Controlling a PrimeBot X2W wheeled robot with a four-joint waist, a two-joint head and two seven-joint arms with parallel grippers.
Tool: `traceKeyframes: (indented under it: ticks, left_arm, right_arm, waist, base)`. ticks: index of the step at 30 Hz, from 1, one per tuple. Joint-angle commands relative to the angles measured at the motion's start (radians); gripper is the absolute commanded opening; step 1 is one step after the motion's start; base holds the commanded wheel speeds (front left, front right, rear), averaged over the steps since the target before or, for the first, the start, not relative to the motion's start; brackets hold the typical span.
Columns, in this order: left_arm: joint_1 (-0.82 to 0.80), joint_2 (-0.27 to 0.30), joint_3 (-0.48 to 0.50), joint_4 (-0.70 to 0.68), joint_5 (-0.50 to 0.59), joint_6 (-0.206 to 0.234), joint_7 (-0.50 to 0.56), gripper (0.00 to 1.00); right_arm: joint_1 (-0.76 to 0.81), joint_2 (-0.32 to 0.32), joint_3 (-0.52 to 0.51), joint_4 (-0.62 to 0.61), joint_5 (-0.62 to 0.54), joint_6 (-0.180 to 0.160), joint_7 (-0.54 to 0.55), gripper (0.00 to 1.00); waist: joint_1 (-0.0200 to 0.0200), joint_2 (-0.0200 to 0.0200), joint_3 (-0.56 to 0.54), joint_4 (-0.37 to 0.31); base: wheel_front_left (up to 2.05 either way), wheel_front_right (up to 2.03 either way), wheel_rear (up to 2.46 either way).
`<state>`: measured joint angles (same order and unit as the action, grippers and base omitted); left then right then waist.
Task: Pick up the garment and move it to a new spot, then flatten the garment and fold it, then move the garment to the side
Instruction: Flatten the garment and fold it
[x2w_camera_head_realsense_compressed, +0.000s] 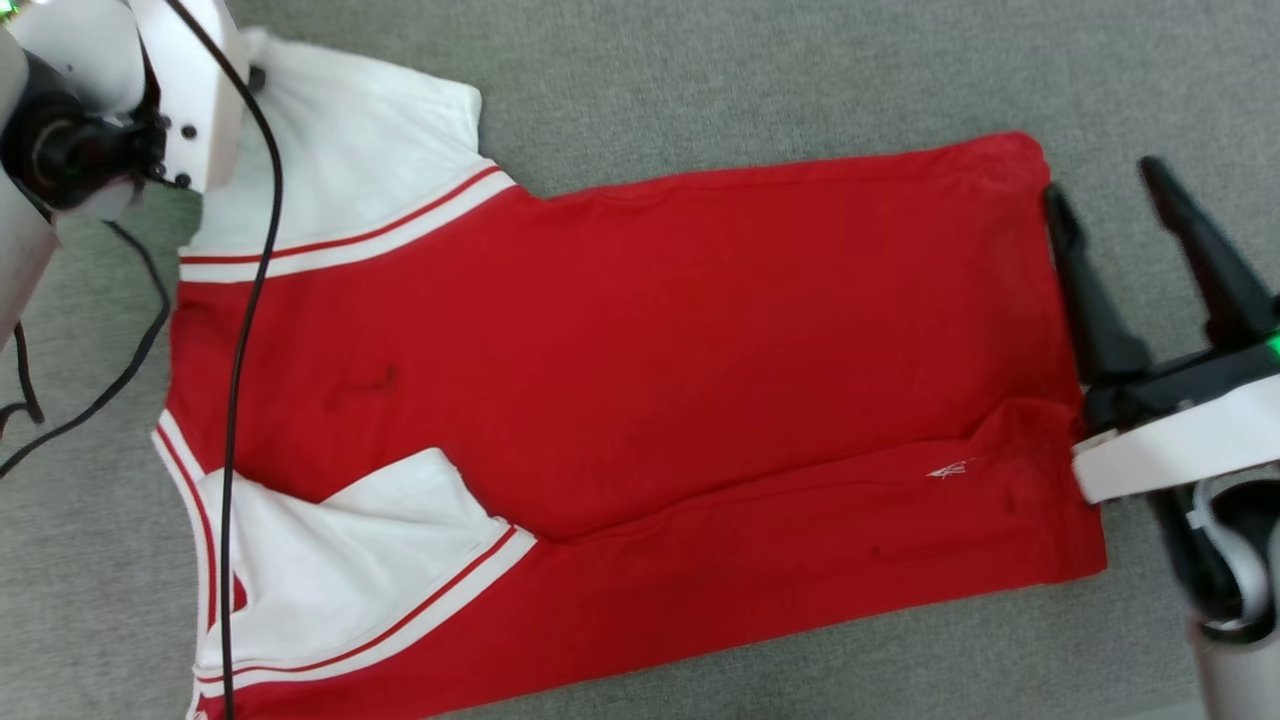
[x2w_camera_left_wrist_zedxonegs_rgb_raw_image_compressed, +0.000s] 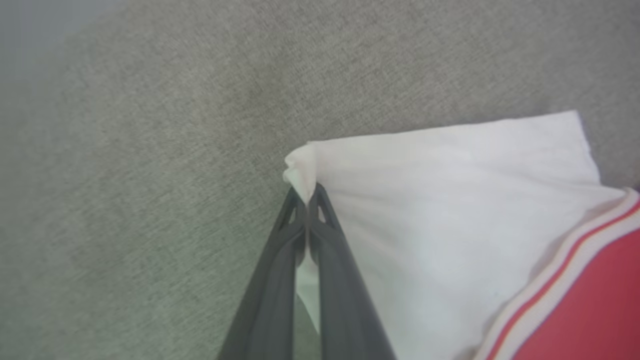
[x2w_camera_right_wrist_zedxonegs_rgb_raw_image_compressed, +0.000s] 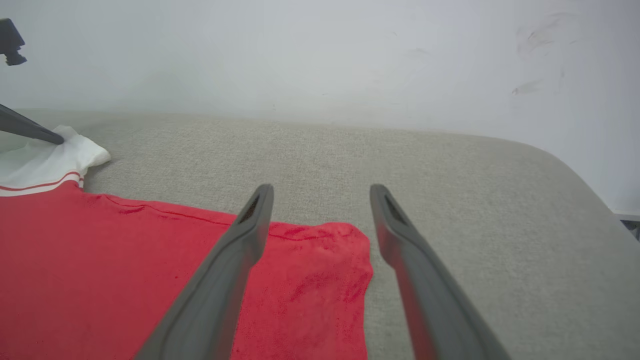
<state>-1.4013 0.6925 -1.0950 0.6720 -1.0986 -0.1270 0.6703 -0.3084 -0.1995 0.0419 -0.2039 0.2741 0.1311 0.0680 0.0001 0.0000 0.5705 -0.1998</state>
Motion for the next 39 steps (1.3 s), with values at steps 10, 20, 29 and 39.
traceKeyframes:
  ticks: [10,20,29,39]
  left_arm:
    - [0.069,0.041,-0.036,-0.163,0.041,-0.003,-0.255,0.00]
    - [0.145,0.061,-0.044,-0.317,0.072,0.022,-0.393,0.00]
    - [0.183,0.086,-0.034,-0.449,0.095,0.081,-0.451,0.00]
    - [0.216,0.115,-0.040,-0.521,0.111,0.115,-0.485,0.00]
  right_arm:
    - [-0.141,-0.232,0.002,0.086,0.134,-0.001,0.291,1.00]
    - [-0.321,-0.432,0.172,0.246,0.333,-0.001,0.747,1.00]
    - [-0.452,-0.401,0.274,0.460,0.313,-0.001,0.806,1.00]
    - [-0.470,-0.319,0.409,0.770,0.300,-0.001,0.707,1.00]
  waist:
    - [-0.0001,0.0000,-0.105,0.061]
    - [-0.0001,0.0000,-0.140,0.124]
    - [-0.0001,0.0000,-0.116,0.170]
    - [-0.0001,0.0000,-0.091,0.185]
  base:
    - [0.00,0.00,0.00]
    - [0.00,0.00,0.00]
    - [0.00,0.00,0.00]
    - [0.00,0.00,0.00]
